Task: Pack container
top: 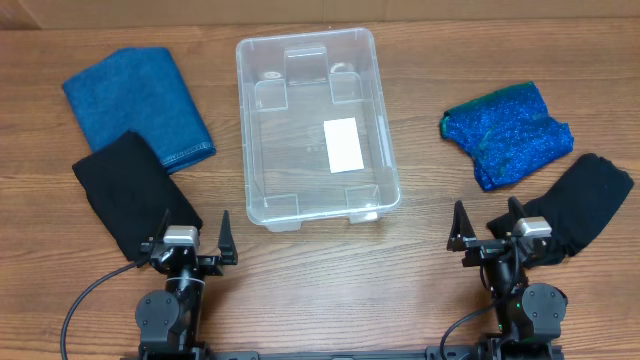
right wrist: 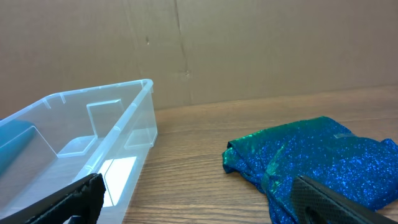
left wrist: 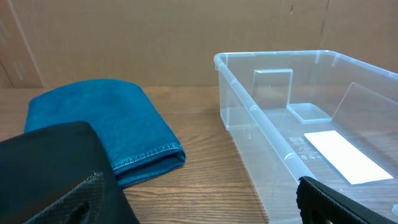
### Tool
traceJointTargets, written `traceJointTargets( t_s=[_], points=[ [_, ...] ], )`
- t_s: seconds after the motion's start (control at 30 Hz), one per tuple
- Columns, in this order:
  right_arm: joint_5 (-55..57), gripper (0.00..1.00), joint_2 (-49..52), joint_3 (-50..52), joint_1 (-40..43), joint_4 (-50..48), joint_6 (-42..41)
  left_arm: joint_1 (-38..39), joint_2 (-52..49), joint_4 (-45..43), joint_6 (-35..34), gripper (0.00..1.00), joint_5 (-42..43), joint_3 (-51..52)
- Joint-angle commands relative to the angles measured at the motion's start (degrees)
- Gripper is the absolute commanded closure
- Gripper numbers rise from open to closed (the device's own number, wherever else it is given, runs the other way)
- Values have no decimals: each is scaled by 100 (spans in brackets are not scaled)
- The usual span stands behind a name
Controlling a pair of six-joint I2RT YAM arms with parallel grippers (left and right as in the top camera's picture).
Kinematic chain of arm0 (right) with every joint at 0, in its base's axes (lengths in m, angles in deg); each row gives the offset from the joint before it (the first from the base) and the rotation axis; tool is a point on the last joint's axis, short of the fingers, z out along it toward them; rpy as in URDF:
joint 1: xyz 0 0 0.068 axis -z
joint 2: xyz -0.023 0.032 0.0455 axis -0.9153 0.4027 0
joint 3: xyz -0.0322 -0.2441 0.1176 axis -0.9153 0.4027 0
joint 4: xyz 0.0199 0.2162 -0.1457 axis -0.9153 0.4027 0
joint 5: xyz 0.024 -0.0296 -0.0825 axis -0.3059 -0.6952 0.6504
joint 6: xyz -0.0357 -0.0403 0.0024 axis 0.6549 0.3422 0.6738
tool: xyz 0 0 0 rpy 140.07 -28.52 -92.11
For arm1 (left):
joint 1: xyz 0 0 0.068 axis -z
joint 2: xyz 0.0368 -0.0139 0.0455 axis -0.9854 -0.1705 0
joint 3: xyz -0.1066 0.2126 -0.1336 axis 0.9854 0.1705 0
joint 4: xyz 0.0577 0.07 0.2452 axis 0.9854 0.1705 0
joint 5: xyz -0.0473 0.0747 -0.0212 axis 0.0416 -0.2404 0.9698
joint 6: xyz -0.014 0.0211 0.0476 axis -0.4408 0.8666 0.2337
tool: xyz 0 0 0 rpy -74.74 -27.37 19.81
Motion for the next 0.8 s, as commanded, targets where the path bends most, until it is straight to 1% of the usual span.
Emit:
traceJointTargets(
  t_s=[0.0, 0.23, 0.37, 0.47, 0.67, 0.77],
  points=[
    [55, 0, -24, 55, -26, -31, 13, 31, 61, 4, -33, 0, -37, 20],
    [55, 0, -24, 55, -26, -42, 2, 31, 61, 4, -33, 0, -37, 20],
    [168, 0, -24, 55, -20, -190, -758, 28, 61, -7, -116, 0, -103, 20],
    [546, 0, -22, -26, -22, -181, -1091, 26, 61, -170, -560, 0, -101, -2],
    [1014, 0, 323, -675, -22, -68, -1088, 26, -46, -151, -614, 0, -225, -544],
    [1305, 0, 944, -1333, -22, 131, -1088, 26, -533, -149, -612, 0, -378, -1075]
  ],
)
